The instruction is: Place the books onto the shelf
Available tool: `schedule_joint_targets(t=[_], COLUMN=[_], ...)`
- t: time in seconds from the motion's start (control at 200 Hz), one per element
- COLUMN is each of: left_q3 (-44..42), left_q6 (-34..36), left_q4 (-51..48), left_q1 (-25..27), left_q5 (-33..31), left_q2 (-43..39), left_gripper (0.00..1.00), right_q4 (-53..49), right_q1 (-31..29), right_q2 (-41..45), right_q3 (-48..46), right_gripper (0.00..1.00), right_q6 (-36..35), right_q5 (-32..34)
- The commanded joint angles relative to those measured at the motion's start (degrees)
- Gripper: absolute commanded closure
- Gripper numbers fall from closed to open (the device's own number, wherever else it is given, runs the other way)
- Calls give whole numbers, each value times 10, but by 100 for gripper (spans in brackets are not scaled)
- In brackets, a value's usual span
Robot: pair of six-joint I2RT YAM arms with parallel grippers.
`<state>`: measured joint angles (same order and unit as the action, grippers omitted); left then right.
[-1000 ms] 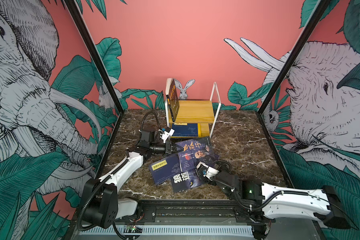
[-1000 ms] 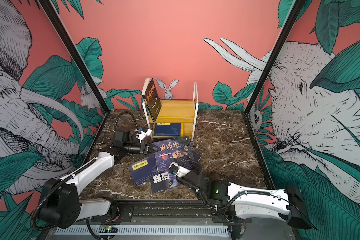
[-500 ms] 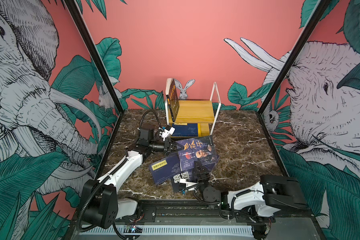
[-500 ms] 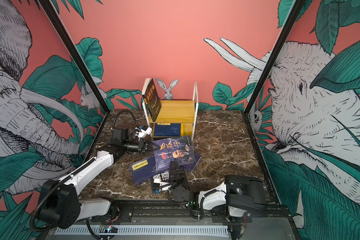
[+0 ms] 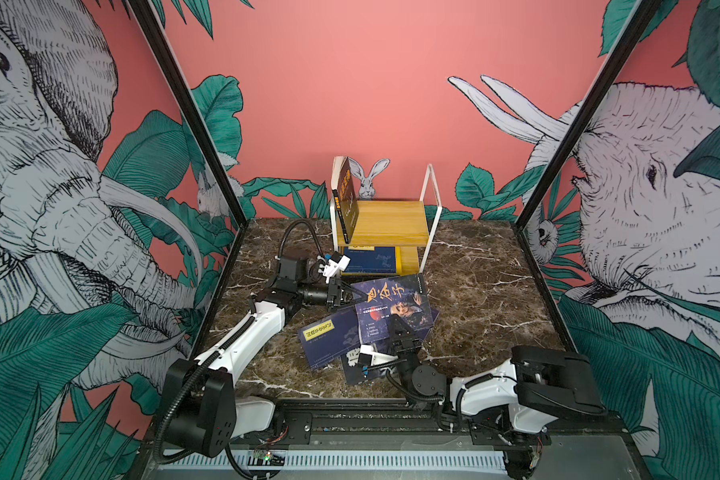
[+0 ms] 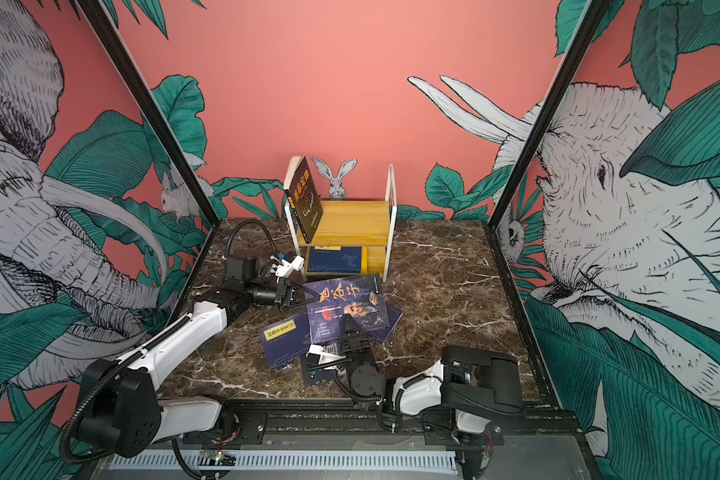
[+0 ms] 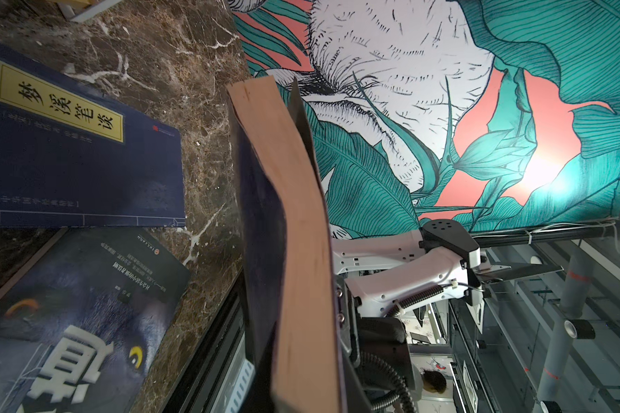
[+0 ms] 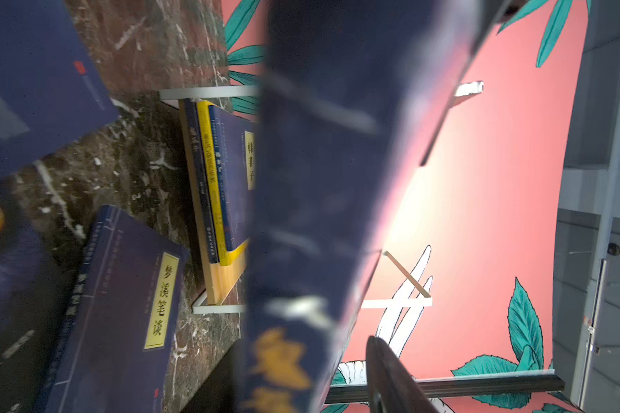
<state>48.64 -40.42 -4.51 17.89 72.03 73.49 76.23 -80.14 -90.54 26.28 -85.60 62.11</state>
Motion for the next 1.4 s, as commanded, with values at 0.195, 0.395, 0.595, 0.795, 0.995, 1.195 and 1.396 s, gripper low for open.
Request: schedule_joint_targets(t=[0.195, 0.395, 0.595, 0.795, 0.995, 1.195, 1.396], left_q3=[7, 7, 4, 8, 1, -1, -5], left_q6=[50, 75, 102, 153, 194, 274, 322], left_q4=[-22, -38, -39, -68, -91, -145, -163], left_q1=[-3, -25, -65, -128, -180, -193, -204], left_q5=[9, -29, -50, -70, -127, -211, -286], left_q2=[-4, -11, -27, -53, -77, -96, -107], left_gripper=[97, 37, 14, 1, 1, 1, 1], right_q4=[46, 46, 45, 46, 44, 44, -83], right_q1=[20, 20, 21, 20, 23, 32, 73], right_q2=[54, 92, 123, 140, 161, 149, 145], right_q3=[17, 9, 5, 21, 63, 137, 216], right_gripper=[100, 100, 100, 100, 100, 100, 100], right_q6=[-62, -56, -52, -42, 1, 31, 196], right_q5=[-23, -26, -21, -19, -21, -20, -24])
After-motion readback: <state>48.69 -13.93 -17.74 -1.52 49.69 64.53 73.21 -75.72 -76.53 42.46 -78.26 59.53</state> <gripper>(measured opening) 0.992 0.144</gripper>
